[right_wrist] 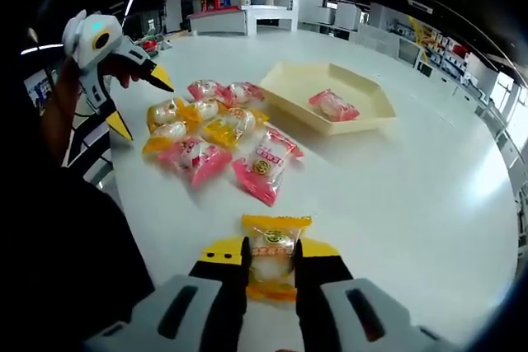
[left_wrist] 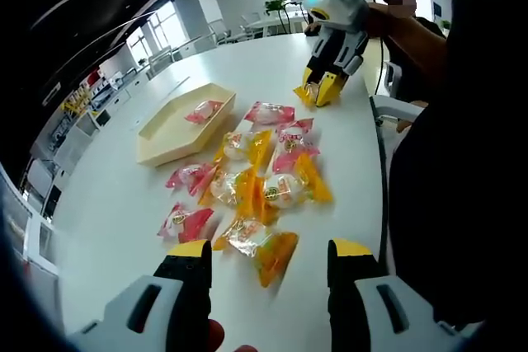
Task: Pick up the marshmallows scattered on the table and place them into the bowl on the table
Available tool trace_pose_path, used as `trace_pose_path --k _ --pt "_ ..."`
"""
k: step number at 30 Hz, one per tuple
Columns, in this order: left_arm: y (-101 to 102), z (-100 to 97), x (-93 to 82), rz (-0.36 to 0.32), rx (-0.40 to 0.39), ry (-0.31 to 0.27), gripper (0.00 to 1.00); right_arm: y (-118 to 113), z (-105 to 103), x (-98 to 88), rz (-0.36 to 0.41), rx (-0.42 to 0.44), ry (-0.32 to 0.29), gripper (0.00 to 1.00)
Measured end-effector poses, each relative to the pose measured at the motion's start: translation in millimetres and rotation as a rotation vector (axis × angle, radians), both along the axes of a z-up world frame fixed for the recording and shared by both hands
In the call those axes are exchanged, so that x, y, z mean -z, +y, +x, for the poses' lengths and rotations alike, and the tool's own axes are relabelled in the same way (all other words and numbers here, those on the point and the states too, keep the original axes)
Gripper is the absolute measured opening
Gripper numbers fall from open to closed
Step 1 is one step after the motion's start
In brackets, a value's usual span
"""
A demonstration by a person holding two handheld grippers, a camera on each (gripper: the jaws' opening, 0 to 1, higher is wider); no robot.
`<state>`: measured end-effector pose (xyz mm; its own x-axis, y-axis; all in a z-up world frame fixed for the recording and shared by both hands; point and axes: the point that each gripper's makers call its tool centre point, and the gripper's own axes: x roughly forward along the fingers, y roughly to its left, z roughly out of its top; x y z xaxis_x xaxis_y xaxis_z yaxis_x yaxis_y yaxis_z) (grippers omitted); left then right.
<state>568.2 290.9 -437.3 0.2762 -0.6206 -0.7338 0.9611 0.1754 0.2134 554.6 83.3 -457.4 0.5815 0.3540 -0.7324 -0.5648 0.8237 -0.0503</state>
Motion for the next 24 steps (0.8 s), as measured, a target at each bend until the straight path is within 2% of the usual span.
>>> trace_pose_path --k 11,24 --pt "-1.2 -0.5 0.5 0.001 0.003 -0.001 0.57 2.6 0.3 -0.8 0.024 -0.003 -0.009 0.22" --pt "-3.0 1.5 -2.5 -0.009 0.008 -0.015 0.56 6.5 3.7 -11.0 0.044 -0.021 -0.046 0.22"
